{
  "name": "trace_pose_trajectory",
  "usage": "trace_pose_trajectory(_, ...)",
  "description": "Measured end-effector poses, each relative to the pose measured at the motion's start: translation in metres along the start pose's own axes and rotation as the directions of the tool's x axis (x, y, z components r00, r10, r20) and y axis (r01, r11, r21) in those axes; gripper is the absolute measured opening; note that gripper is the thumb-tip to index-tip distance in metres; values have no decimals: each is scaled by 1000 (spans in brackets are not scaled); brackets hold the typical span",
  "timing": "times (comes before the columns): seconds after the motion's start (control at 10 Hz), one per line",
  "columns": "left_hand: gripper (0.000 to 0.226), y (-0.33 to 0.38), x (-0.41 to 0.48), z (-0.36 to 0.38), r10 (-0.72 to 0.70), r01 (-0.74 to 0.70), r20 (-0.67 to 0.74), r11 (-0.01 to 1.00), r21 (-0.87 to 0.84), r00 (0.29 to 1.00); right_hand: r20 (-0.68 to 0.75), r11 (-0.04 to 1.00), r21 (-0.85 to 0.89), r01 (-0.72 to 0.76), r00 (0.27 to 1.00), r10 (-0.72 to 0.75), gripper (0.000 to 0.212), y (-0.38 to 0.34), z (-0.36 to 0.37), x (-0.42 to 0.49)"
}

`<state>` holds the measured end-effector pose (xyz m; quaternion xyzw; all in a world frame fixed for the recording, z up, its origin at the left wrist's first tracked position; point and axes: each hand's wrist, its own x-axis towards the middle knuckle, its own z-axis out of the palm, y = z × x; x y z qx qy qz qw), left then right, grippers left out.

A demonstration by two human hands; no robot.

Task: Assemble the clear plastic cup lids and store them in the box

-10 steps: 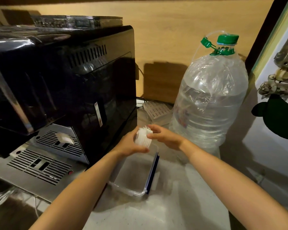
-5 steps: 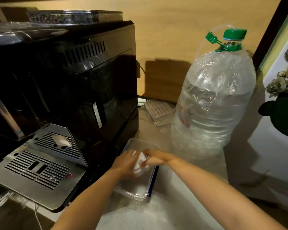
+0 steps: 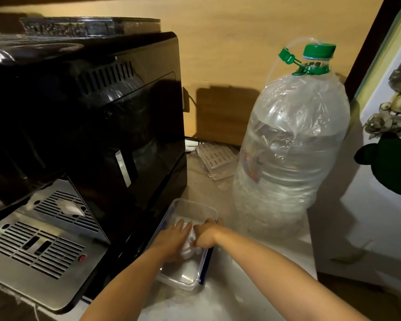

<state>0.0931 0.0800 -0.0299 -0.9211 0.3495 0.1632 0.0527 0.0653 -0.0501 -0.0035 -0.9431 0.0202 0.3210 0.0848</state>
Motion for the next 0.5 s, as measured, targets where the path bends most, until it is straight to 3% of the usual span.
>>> trace_pose_trajectory(0.1,85,1,1,1,8,-9,16,1000,17,1000,-25,999,-50,-11,1000,10,60,0,2,0)
trace_pose_trajectory(0.3,107,0,2,2,0,-1,117,1000,9,993,-58,995,-96,-11,998,5,61,-1,2,-6)
trace_pose_trajectory(0.5,95,1,7,-16,5,-12,89,998,68,996,-213,1000,-21,9,977,-14,63,0,-8,-24)
